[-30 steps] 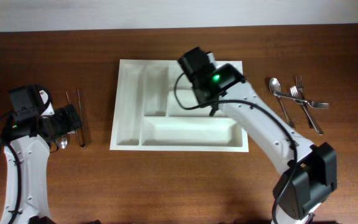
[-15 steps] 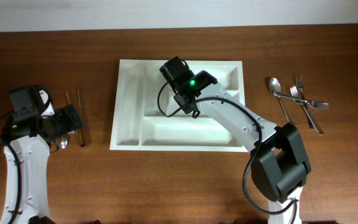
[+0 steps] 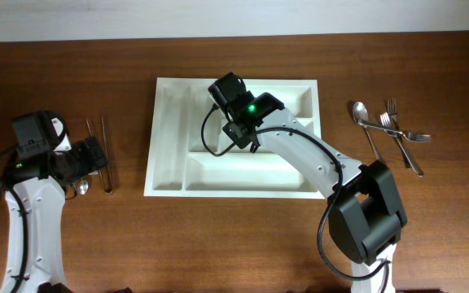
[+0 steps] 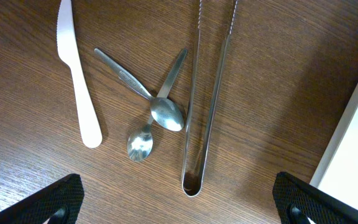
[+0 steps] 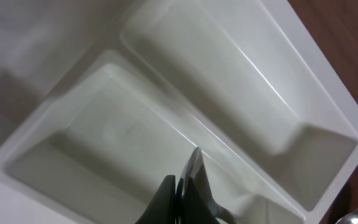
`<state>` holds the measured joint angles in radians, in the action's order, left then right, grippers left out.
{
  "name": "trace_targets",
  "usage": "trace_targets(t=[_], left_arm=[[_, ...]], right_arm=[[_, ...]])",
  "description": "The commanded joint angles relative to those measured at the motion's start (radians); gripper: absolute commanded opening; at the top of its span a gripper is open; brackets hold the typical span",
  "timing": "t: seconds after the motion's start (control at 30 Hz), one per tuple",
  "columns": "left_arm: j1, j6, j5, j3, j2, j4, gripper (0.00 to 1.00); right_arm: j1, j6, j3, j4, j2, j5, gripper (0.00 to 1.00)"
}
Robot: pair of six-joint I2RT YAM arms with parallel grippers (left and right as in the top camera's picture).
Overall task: Pack container
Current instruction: 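Carry the spoon into the tray's middle compartment and release it, then return the right gripper to the cutlery pile right of the tray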
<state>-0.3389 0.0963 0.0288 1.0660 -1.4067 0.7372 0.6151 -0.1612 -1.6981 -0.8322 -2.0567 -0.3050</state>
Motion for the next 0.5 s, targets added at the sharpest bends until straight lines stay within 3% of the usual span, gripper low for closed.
trace_targets(t=[0.0,0.07,0.17,0.3,0.43,0.47], left_arm=[[-0.005,-0.012,-0.014,0.021,-0.004,-0.003,0.99],[-0.005,-0.012,-0.014,0.021,-0.004,-0.003,0.99],[-0.005,-0.012,-0.014,0.021,-0.004,-0.003,0.99],[-0.005,-0.012,-0.014,0.021,-0.004,-0.003,0.99],[-0.005,-0.012,-0.014,0.021,-0.004,-0.003,0.99],[-0.005,-0.012,-0.014,0.021,-0.004,-0.003,0.99]], right_arm=[[0.001,-0.008,-0.006,-0.006,-0.011,0.007,0.18],[0.002,-0.008,-0.006,-0.016,-0.011,0.006,0.26],[0.002,-0.008,-0.008,-0.025,-0.010,0.005,0.26],[-0.005,0.052,-0.056,-0.084,0.015,-0.040,0.18],[-0.053,0.118,-0.121,-0.108,0.087,-0.080,0.19],[-0.073,0.118,-0.135,-0.110,0.108,-0.080,0.24]])
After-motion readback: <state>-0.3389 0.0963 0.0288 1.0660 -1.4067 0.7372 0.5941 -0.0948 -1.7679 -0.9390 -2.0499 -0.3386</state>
